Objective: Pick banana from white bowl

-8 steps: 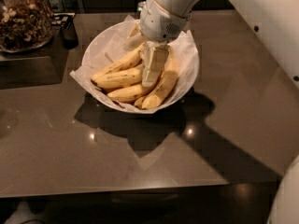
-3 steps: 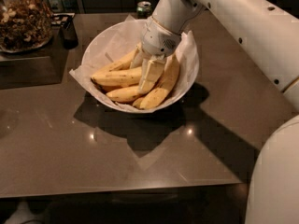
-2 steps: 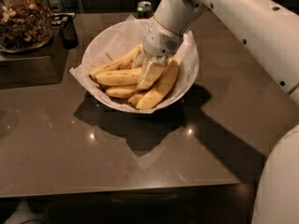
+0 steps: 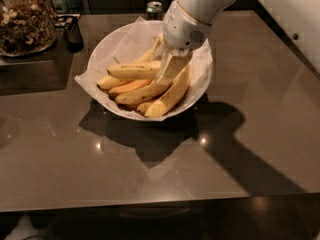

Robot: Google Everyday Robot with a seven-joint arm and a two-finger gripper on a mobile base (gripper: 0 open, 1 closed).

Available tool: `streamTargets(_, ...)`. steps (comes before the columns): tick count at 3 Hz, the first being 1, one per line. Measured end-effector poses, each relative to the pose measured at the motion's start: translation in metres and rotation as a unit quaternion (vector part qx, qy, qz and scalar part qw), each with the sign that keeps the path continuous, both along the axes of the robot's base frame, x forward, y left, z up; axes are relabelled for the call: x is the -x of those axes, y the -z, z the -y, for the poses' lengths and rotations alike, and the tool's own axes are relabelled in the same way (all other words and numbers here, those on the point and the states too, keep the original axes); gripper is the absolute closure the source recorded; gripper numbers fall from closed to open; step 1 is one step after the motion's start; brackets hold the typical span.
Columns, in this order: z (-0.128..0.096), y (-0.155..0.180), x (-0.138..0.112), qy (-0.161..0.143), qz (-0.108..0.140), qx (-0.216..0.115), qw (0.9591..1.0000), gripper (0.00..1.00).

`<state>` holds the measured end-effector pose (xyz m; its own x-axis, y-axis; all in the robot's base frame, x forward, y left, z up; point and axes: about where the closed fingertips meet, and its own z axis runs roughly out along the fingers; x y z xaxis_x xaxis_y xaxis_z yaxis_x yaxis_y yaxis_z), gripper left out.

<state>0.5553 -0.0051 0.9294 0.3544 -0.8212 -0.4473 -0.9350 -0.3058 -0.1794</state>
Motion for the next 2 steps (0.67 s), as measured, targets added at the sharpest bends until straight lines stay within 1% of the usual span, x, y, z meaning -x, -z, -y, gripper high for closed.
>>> streamTargets(1, 0.017, -0.036, 0.026, 0.018, 0.035, -0.012, 0.9992, 1.0)
streamTargets(2, 0.035, -0.062, 0.068, 0.049, 0.051, -0.032, 0.997, 1.0)
